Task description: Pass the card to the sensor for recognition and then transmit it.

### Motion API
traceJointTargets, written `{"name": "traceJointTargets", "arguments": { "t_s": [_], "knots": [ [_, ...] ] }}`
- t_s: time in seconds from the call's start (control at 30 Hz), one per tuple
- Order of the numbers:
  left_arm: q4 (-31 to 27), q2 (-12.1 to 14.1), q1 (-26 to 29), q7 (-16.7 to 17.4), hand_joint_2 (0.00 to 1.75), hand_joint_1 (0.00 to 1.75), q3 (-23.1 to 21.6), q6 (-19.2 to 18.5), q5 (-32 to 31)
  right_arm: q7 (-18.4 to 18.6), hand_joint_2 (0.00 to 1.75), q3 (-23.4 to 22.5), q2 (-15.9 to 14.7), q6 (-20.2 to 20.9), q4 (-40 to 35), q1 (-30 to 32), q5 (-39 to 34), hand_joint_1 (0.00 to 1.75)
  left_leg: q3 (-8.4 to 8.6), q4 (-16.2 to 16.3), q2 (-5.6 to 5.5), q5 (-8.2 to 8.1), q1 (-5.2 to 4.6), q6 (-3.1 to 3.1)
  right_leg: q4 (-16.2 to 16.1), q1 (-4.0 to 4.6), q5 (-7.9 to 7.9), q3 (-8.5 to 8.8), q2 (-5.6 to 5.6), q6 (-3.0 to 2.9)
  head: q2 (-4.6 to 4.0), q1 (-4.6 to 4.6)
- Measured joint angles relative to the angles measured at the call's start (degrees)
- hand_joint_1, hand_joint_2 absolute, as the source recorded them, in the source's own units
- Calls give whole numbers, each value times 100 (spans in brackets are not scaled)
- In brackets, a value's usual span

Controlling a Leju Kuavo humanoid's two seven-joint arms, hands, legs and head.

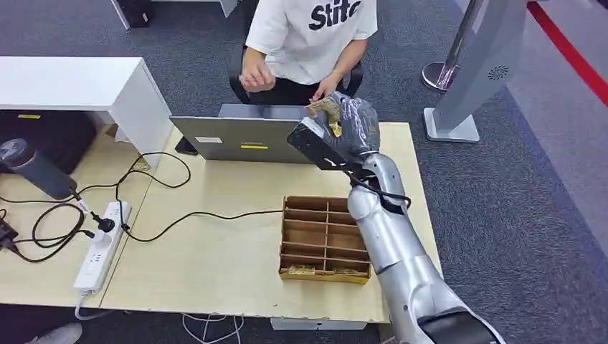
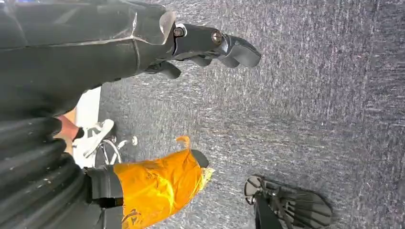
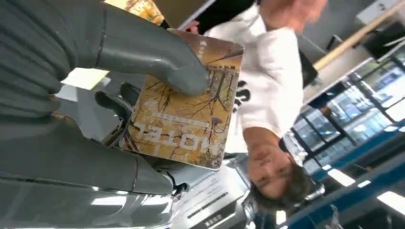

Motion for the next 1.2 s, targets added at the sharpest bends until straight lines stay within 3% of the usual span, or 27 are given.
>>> {"name": "traceJointTargets", "arguments": {
  "t_s": [0.23, 0.4, 0.77, 1.0, 1.2],
  "knots": [
    [0, -20, 34, 46, 175, 0, 323, 129, 144, -274, 175, -15, -186, 451, -1718, 979, -665, 175, -7, 0, 1, -4, -1, 3, -3, 0, -2, -9, 0, 1, 0, -2],
    [0, -31, 40, 74, 175, 0, 555, 238, 247, -322, 175, -282, -488, 501, -2369, 1562, -925, 175, -8, 0, -1, -4, -2, 4, -5, -1, -2, -7, -2, 2, 0, -2],
    [0, -100, 72, 9, 175, 0, 944, 332, 413, -811, 175, -1464, -883, 639, -2928, 2702, -1583, 175, -10, 0, -1, -10, -2, 6, -5, -1, -5, -10, -2, 4, 0, -4],
    [0, -129, 76, 11, 175, 0, 1099, 376, 461, -899, 175, -1884, -1045, 1107, -3097, 3090, -1857, 175, -10, 0, 0, -10, -2, 7, -5, -1, -5, -10, -1, 4, 0, -4],
    [0, -138, 99, 7, 175, 0, 1200, 378, 476, -1192, 175, -2035, -1440, 1615, -3280, 3409, -2276, 175, -10, 0, 0, -11, -4, 7, -6, -2, -5, -9, -1, 4, 0, -2]
  ]
}}
